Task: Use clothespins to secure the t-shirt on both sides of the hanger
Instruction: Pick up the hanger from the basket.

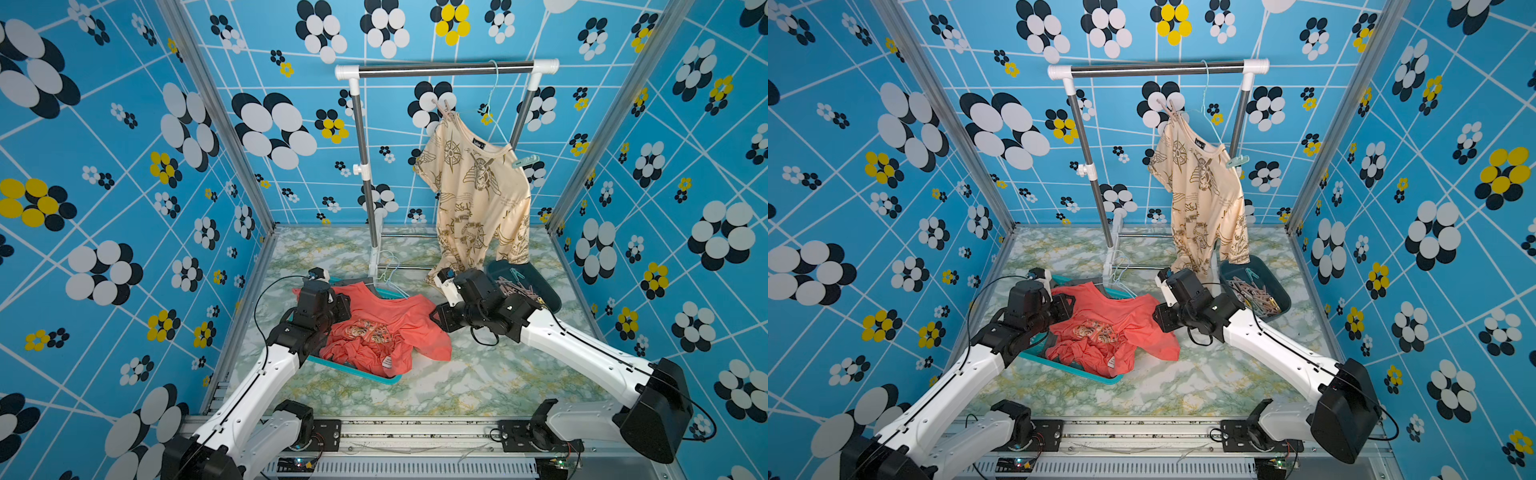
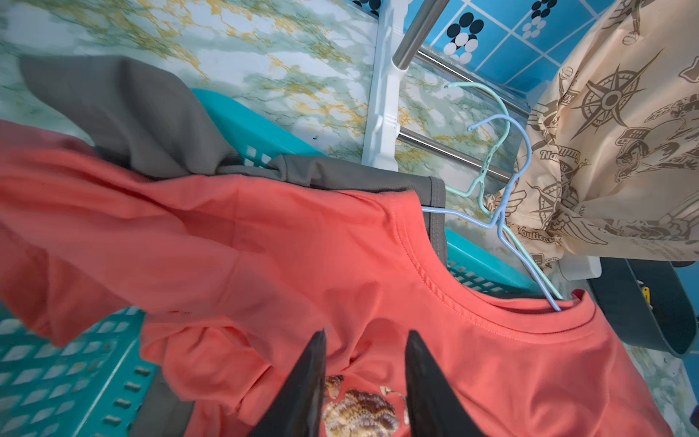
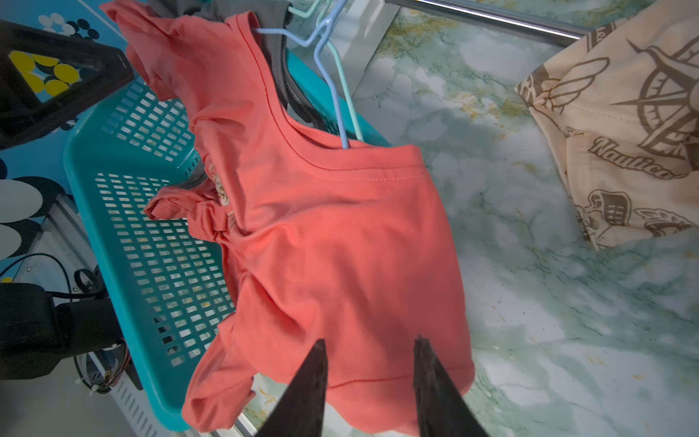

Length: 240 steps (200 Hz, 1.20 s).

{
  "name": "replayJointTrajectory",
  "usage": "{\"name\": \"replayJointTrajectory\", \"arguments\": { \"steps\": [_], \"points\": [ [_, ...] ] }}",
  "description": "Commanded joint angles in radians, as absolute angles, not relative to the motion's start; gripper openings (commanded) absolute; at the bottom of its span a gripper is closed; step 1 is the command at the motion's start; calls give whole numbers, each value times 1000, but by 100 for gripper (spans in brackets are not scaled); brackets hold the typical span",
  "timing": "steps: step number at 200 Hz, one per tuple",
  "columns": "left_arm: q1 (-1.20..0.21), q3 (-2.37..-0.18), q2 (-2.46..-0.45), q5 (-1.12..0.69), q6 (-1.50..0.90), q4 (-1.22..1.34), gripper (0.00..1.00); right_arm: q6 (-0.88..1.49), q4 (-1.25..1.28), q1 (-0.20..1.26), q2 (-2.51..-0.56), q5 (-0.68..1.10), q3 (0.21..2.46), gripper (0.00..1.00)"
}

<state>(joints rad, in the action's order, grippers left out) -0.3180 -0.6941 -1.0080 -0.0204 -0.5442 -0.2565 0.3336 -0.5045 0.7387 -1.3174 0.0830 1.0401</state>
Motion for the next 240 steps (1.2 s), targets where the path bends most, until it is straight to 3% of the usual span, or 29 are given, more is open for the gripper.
{"name": "replayJointTrajectory", "arguments": {
  "steps": [1,50,87,92,156,186,240],
  "points": [
    [-365,-769,-1055,-2,-473,-207,42,371,-491,743,-1307,30,1022,39],
    [-445,-929,-1286,43,-406,-190,64,371,-477,744,-1271,-7,970,39],
    [-499,-1022,-1402,113,-352,-205,92,357,-475,743,-1237,-32,937,39],
    [-502,-1030,-1413,116,-350,-209,100,353,-473,744,-1234,-36,932,39],
    [-510,-1096,-1502,132,-316,-244,100,319,-462,744,-1221,-77,904,39],
    [-516,-1132,-1550,132,-294,-252,93,326,-454,744,-1225,-72,905,38],
    [-553,-1260,-1668,101,-268,-272,69,335,-459,744,-1218,-81,890,38]
  ]
}}
